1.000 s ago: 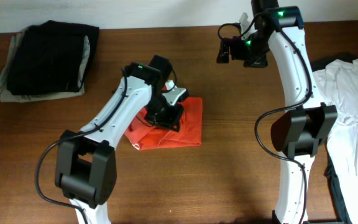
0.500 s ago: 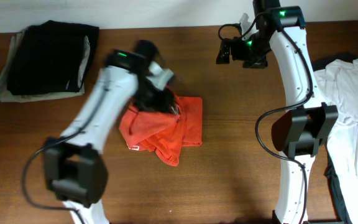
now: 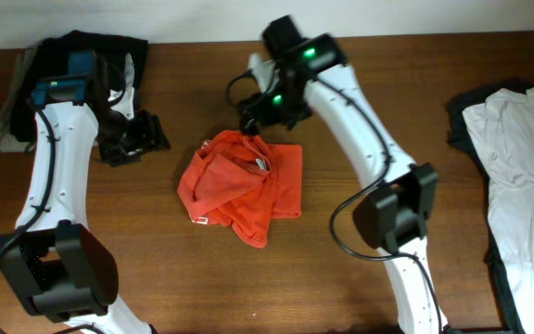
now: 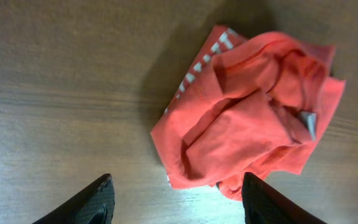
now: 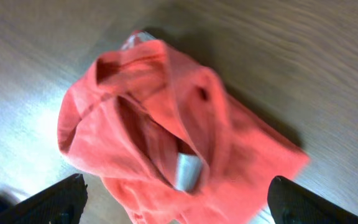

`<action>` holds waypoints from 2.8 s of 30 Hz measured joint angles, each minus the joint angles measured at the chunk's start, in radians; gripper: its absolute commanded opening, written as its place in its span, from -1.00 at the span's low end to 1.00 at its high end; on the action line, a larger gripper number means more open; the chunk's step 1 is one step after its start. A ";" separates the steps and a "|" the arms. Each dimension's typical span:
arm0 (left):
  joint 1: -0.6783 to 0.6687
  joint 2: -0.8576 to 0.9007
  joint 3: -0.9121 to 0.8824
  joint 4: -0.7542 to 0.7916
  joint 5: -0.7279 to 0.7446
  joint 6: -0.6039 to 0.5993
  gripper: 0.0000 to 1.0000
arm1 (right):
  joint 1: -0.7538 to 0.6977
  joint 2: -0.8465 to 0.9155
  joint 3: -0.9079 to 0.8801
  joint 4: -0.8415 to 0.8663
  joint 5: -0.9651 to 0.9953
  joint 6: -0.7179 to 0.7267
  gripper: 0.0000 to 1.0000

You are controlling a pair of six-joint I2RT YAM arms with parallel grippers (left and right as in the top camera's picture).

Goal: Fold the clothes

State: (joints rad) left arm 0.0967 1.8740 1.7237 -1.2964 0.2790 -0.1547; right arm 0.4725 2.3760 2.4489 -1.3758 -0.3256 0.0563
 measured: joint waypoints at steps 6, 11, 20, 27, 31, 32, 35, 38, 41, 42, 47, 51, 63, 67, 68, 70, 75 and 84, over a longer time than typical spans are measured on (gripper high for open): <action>0.000 0.000 -0.013 0.003 -0.032 0.000 0.32 | 0.048 0.080 0.000 0.084 0.084 0.031 0.70; 0.000 0.000 -0.013 0.003 -0.079 -0.001 0.33 | 0.054 0.115 0.000 0.121 0.121 0.045 0.67; 0.000 0.000 -0.013 -0.005 -0.093 -0.001 0.33 | 0.113 0.116 0.000 0.109 0.142 0.048 0.65; 0.000 0.000 -0.013 -0.026 -0.097 -0.001 0.33 | 0.149 0.116 0.000 0.079 0.145 0.048 0.66; 0.000 0.000 -0.013 -0.032 -0.097 -0.001 0.34 | 0.153 0.116 0.000 0.078 0.145 0.049 0.66; 0.000 0.000 -0.013 -0.033 -0.097 0.000 0.34 | 0.153 0.116 0.000 0.081 0.150 0.048 0.66; 0.000 0.000 -0.013 -0.034 -0.097 -0.001 0.33 | 0.153 0.116 0.000 0.101 0.181 0.049 0.51; 0.000 0.000 -0.013 -0.035 -0.097 0.000 0.33 | 0.153 0.116 0.000 0.119 0.209 0.050 0.34; 0.000 0.000 -0.013 -0.035 -0.097 0.000 0.33 | 0.153 0.116 0.000 0.126 0.224 0.049 0.33; 0.000 0.000 -0.013 -0.035 -0.097 -0.001 0.34 | 0.153 0.116 0.000 0.126 0.225 0.050 0.33; 0.000 0.000 -0.013 -0.035 -0.097 0.000 0.33 | 0.153 0.117 0.000 0.150 0.232 0.050 0.30; 0.000 0.000 -0.013 -0.035 -0.097 0.000 0.33 | 0.152 0.141 0.000 0.178 0.233 0.049 0.22; 0.000 0.000 -0.013 -0.035 -0.097 0.000 0.35 | 0.135 0.188 0.000 0.198 0.311 0.050 -0.49; 0.000 0.000 -0.013 -0.031 -0.097 -0.001 0.36 | 0.104 0.188 0.000 0.177 0.320 0.060 -0.92; 0.000 0.000 -0.013 -0.030 -0.097 -0.001 0.36 | 0.095 0.188 0.000 0.163 0.320 0.075 -0.92; 0.000 0.000 -0.013 -0.027 -0.097 0.000 0.36 | 0.072 0.188 0.000 0.136 0.322 0.081 -0.92; 0.000 0.000 -0.013 -0.026 -0.097 -0.001 0.36 | 0.021 0.188 0.001 0.049 0.322 0.097 -0.92; 0.000 0.000 -0.013 -0.024 -0.097 0.000 0.36 | -0.103 0.188 0.008 -0.119 0.323 0.097 -0.21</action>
State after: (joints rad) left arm 0.0967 1.8740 1.7107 -1.3205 0.1825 -0.1551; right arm 0.3698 2.5641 2.4569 -1.4948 -0.0025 0.1535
